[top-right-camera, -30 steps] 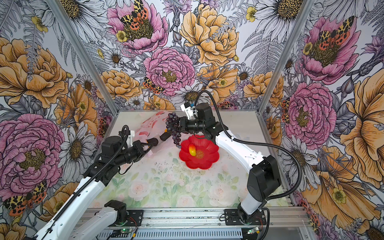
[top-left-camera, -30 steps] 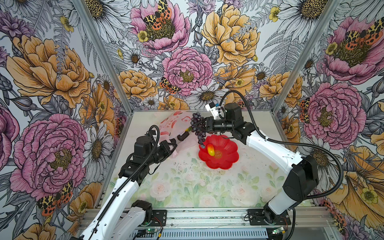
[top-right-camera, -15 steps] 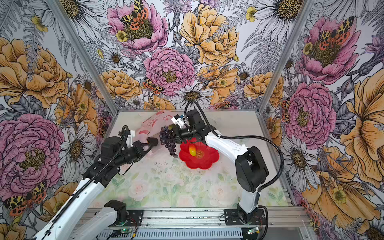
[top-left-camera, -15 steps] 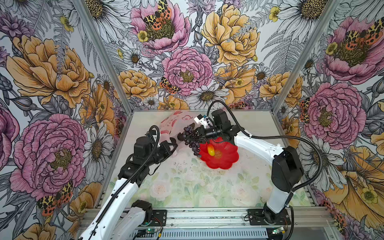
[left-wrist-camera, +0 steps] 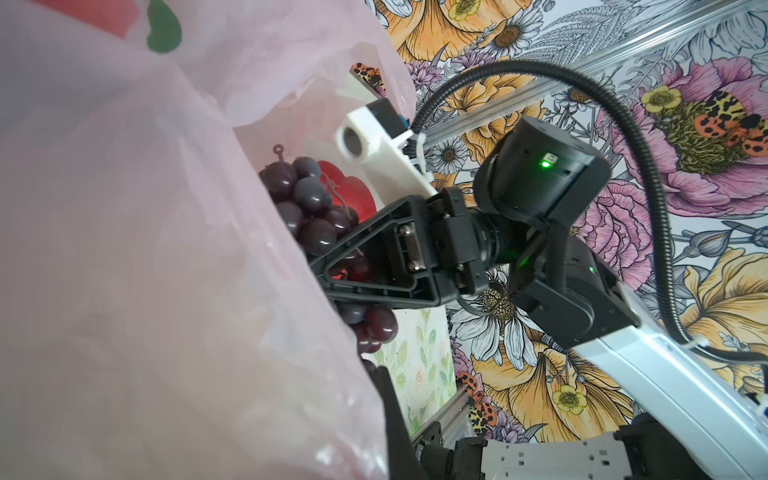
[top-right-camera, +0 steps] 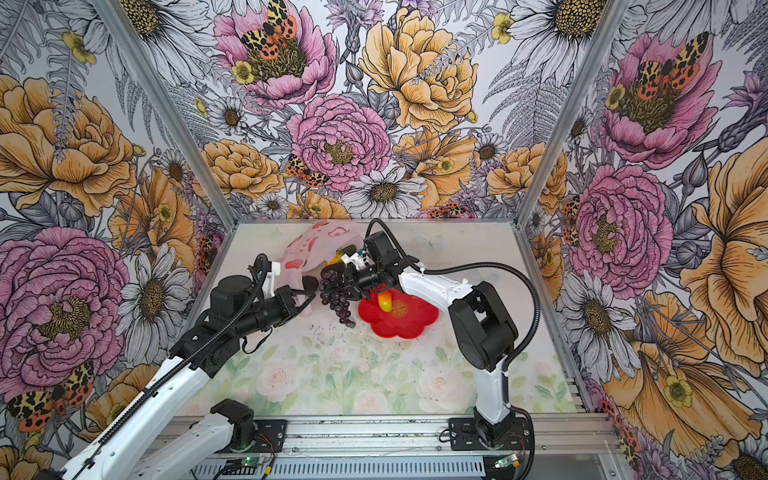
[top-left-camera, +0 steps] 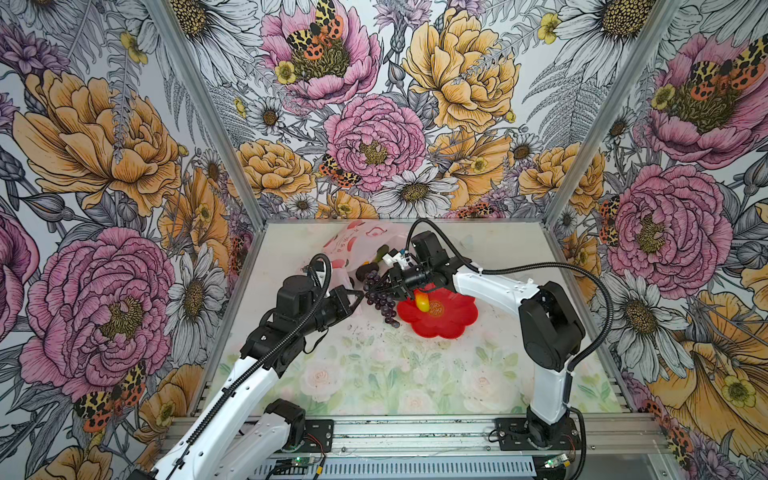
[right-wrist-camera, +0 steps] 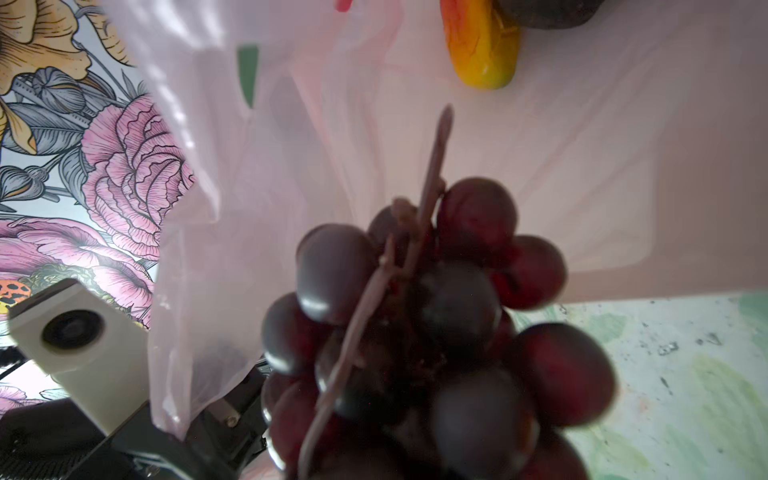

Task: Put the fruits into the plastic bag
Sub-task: 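Lower the grapes into the bag held by the left gripper and release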

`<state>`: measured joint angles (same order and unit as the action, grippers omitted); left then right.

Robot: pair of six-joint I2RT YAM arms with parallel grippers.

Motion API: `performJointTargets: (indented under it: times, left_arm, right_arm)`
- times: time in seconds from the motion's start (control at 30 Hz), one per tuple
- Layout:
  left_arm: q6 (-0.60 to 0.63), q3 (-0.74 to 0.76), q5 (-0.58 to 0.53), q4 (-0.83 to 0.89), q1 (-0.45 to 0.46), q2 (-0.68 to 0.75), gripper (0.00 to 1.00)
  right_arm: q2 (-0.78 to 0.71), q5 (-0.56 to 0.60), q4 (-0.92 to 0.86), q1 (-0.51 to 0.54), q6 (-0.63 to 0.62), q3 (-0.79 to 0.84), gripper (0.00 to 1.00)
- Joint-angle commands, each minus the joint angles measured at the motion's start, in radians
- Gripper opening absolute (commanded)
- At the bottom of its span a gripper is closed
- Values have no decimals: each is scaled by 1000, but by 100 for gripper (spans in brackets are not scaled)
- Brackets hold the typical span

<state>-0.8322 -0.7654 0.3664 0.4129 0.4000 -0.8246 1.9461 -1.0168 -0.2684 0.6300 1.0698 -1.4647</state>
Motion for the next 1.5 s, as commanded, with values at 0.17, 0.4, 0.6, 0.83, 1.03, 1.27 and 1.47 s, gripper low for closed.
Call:
performJointTargets:
  times: [0.17,0.4,0.6,0.83,1.03,1.27,1.47]
  left_arm:
    - [134,-61,-34,111,101,29,0]
    - [171,-24,-88,225,208,107,0]
    - [149,38,-120,262,268,175,0]
    - [132,29,-164,260,295,178,0]
    - [124,-4,-180,259,304,160,0]
    - [101,-84,-185,206,295,91,0]
    - [50,-166,-138,92,281,-20,0]
  right_arm:
    - [46,-18,-3,7,131,-81,28]
    - [45,12,-2,-3,223,-107,29]
    - [47,125,1,-29,327,-118,30]
    - [33,279,66,-30,506,-107,31]
    - [12,479,146,-18,625,-68,31]
    - [72,683,294,29,679,-63,31]
    - [159,809,422,49,661,-72,30]
